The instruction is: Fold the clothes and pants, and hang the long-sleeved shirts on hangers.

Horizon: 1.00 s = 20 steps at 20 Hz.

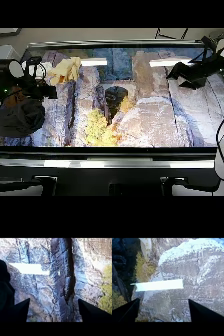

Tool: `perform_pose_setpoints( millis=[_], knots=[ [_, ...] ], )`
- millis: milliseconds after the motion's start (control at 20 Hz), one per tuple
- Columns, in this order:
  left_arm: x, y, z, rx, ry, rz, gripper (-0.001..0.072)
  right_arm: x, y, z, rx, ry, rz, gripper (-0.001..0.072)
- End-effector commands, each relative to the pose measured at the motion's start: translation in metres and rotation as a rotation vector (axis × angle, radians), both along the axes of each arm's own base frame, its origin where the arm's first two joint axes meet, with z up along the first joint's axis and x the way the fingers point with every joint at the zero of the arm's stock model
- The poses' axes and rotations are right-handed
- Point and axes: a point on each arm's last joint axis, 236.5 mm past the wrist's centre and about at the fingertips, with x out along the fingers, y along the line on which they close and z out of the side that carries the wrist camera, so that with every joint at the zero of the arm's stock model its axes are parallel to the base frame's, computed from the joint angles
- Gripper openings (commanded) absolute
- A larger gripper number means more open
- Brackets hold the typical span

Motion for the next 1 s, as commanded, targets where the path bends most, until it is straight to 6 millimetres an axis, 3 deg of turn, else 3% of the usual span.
perform_pose_setpoints(
  millis=[0,600,800,950],
  knots=[
    [0.0,0.0,0.0,0.0,0.0,0.0,0.0718,0.0,0.0,0.0,0.0,0.0,0.001,0.0713],
    [0.0,0.0,0.0,0.0,0.0,0.0,0.0719,0.001,0.001,0.001,0.002,-0.006,-0.001,0.071],
    [0.0,-0.004,-0.001,-0.005,0.001,-0.007,0.0719,0.033,-0.005,0.017,0.0,-0.15,-0.045,0.0711],
    [0.011,-0.012,-0.006,-0.016,-0.026,-0.021,0.0718,0.054,-0.007,0.031,0.008,-0.253,-0.075,0.0712]
  ],
)
